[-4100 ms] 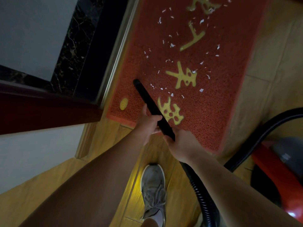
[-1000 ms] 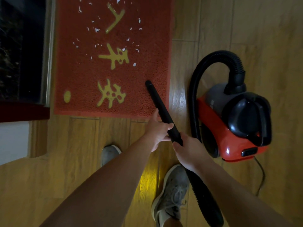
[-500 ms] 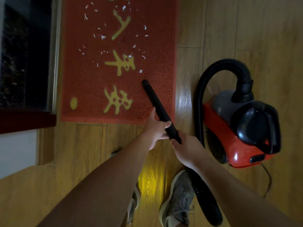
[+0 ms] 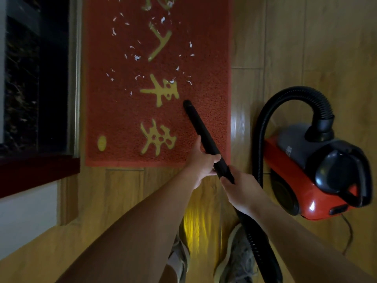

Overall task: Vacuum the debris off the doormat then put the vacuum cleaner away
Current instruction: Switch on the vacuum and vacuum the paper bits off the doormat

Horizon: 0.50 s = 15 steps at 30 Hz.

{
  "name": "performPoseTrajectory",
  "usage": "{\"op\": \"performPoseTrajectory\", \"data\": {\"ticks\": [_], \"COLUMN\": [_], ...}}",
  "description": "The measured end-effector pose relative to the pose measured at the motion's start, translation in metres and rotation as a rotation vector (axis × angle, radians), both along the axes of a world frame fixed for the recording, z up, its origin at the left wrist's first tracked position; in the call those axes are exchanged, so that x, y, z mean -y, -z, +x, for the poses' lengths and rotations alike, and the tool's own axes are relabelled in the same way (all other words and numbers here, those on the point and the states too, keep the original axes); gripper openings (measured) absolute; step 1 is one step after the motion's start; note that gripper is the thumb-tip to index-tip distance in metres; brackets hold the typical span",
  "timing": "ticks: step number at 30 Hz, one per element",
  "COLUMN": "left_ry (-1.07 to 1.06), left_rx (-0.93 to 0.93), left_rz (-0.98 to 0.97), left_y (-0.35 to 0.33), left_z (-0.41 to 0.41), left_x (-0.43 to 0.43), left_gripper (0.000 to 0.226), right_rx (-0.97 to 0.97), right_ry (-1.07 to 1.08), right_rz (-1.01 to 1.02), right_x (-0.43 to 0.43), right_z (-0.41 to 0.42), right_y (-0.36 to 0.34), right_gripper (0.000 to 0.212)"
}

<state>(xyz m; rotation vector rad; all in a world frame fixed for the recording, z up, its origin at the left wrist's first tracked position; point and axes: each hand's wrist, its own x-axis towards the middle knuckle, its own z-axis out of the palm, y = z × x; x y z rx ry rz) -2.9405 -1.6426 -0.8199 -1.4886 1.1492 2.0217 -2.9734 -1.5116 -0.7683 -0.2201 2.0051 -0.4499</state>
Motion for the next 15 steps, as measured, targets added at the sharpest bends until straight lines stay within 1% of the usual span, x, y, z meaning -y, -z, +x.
{"op": "performPoseTrajectory", "data": {"ticks": [3, 7, 11, 15], "left_ry": [-0.006, -0.012, -0.03, -0.073], "left_rx": [-0.005, -0.003, -0.003, -0.005], "left_rz": [0.016, 0.038, 0.049, 0.038], "left_y": [0.001, -0.004, -0.01, -0.013], "left_z": [0.0, -0.003, -0.005, -0.007], "left_x": [0.002, 0.007, 0.01, 0.012], "left_gripper": [0.094, 0.094, 0.092, 0.094], "right_rx": [0.002, -0.006, -0.022, -0.022], "right_ry": [0.005, -0.017, -0.08, -0.1], "right_rz": [-0.016, 0.011, 0.02, -0.002], "right_x": [0.002, 0.006, 0.008, 0.011], "right_z": [-0.002, -0.006, -0.01, -0.017], "right_y": [-0.004, -0.009, -0.012, -0.015], "right_gripper": [0.011, 0.014, 0.027, 0.022]}}
